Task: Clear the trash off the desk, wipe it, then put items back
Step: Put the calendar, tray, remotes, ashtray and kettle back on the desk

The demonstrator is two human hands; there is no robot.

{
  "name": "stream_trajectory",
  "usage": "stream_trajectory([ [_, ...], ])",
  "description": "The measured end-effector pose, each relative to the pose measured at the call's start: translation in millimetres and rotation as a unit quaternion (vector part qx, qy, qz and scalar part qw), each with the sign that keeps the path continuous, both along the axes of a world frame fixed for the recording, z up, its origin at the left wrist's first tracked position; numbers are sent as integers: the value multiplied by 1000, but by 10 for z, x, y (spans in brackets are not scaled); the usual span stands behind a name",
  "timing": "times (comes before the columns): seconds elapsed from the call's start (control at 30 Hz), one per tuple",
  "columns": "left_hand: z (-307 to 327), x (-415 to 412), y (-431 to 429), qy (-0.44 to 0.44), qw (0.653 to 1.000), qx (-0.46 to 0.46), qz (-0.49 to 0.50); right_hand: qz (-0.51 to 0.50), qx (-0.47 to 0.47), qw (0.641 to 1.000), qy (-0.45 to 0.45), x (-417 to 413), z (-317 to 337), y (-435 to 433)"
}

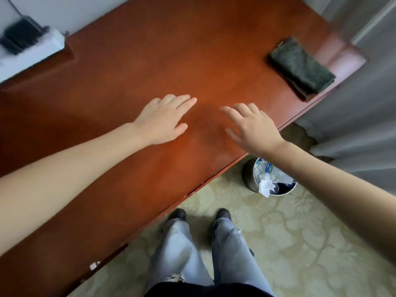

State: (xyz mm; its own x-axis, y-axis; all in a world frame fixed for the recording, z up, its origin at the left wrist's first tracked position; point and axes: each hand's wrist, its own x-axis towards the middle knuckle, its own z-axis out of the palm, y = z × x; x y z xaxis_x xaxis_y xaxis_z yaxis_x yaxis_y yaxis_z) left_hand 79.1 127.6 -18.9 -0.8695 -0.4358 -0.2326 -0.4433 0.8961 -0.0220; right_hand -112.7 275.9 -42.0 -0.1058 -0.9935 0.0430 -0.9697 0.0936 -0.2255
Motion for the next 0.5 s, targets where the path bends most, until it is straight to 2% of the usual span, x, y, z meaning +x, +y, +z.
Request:
stream_trajectory([
  [0.27,198,1424,64,51,998,19,44,52,-32,998,17,1405,174,-194],
  [0.5,318,3024,29,75,997,22,27,21,-40,998,34,3138,298,-313],
])
